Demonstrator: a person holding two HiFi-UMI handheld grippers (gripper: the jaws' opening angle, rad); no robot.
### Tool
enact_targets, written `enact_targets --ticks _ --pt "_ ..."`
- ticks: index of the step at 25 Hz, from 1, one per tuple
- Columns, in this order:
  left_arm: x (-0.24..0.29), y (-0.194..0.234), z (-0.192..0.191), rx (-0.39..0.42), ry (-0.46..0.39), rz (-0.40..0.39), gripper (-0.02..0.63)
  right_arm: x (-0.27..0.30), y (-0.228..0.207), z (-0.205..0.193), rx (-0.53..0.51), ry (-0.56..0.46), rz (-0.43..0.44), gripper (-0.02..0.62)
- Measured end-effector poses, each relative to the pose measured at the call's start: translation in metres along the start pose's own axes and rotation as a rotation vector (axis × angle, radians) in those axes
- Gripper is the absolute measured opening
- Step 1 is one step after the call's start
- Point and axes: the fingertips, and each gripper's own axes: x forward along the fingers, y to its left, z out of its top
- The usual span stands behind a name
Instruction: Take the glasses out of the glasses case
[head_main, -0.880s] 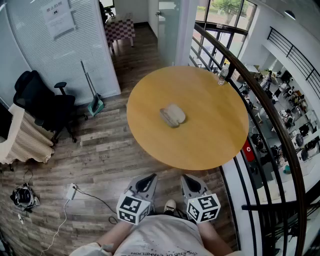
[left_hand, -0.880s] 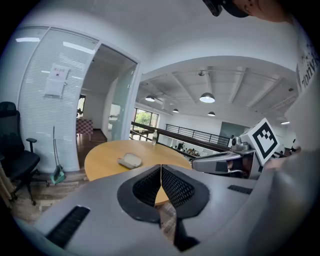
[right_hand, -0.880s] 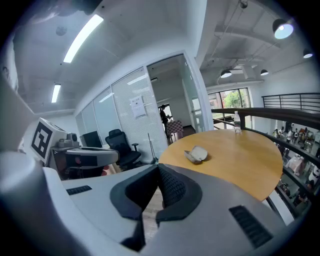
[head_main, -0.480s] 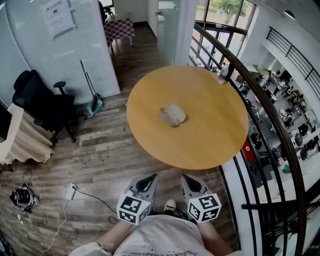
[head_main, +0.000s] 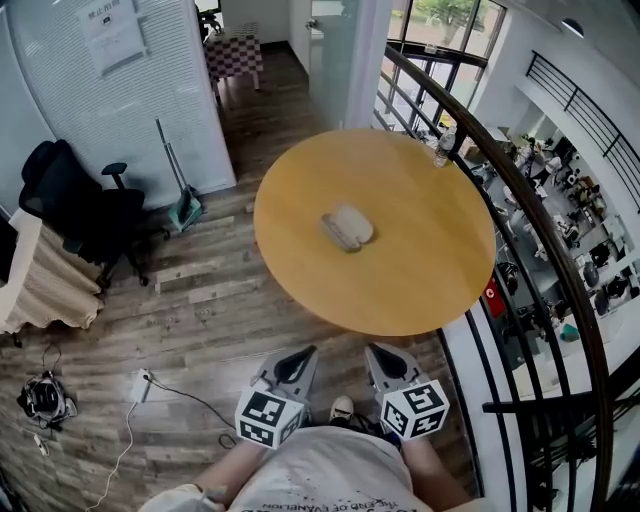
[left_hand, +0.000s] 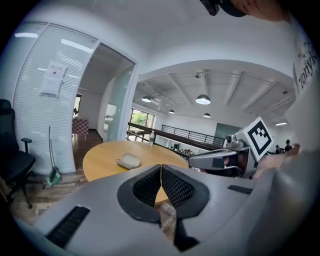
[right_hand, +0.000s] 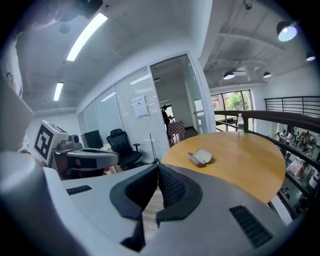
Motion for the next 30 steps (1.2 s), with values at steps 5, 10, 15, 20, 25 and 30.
enact_targets --ticks 5,10,15,20,25,30 --pt "-0.014 0.020 0.000 0.005 -0.009 -0.001 0.025 0.007 0.000 0.004 0.013 -0.006 -0.038 0.026" --pt "-0.028 0.030 -0.002 0.002 -0.015 -0.005 0.025 0.007 0.008 0.010 0.016 -0.021 -0.057 0.026" --pt "-0.029 0.036 -0.004 -0.009 -0.010 -0.005 0.026 0.015 0.013 0.012 0.018 -0.023 -0.043 0.026" --pt "-0.015 0.049 -0.006 -0.019 -0.007 -0.003 0.025 0.032 0.002 0.009 0.040 -0.020 -0.040 0.026" --pt "0.021 0.057 -0.001 -0.019 -0.003 -0.001 0.026 0.052 -0.029 0.013 0.055 -0.019 -0.042 0.026" --pt "0.066 0.074 0.021 -0.025 -0.005 0.006 0.026 0.078 -0.067 0.040 0.031 -0.013 -0.035 0.026"
